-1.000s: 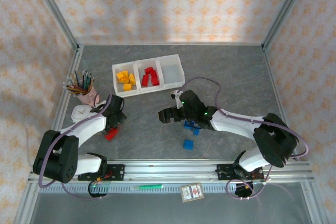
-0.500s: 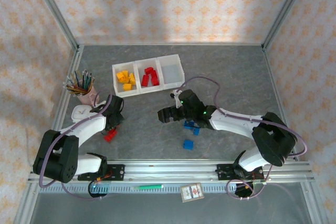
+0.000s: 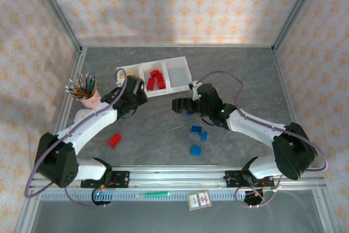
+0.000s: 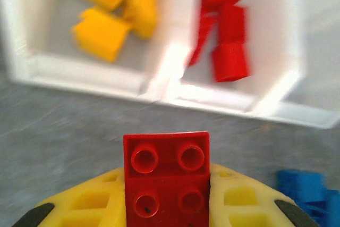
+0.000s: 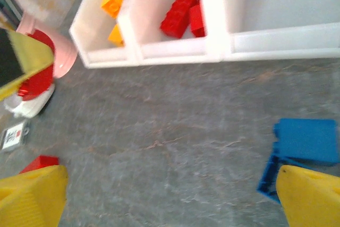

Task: Sort the legos into containers by color
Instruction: Place the lego in the container, then move the lego to the bottom-left of the table.

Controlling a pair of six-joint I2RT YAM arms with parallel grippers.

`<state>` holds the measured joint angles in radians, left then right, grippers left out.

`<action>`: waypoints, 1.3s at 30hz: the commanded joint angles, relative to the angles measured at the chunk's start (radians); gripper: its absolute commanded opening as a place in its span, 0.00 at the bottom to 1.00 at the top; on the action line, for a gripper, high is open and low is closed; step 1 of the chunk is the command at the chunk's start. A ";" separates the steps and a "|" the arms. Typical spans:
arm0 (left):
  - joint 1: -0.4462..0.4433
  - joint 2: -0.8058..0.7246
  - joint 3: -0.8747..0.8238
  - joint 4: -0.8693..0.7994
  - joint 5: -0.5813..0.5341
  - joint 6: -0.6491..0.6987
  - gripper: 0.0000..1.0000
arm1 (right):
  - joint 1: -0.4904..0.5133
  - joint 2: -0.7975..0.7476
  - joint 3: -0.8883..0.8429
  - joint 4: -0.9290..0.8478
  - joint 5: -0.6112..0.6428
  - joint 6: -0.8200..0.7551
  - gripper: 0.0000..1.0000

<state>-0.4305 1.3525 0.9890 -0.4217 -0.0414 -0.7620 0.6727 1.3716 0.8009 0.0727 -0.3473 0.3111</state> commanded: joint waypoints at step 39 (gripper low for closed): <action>0.010 0.418 0.501 -0.059 -0.125 0.298 0.57 | -0.061 -0.028 0.079 -0.088 0.028 -0.091 1.00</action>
<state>-0.4080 1.8633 1.5467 -0.4652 -0.1638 -0.4873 0.5957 1.3544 0.8562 0.0151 -0.3111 0.2699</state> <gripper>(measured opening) 0.570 0.996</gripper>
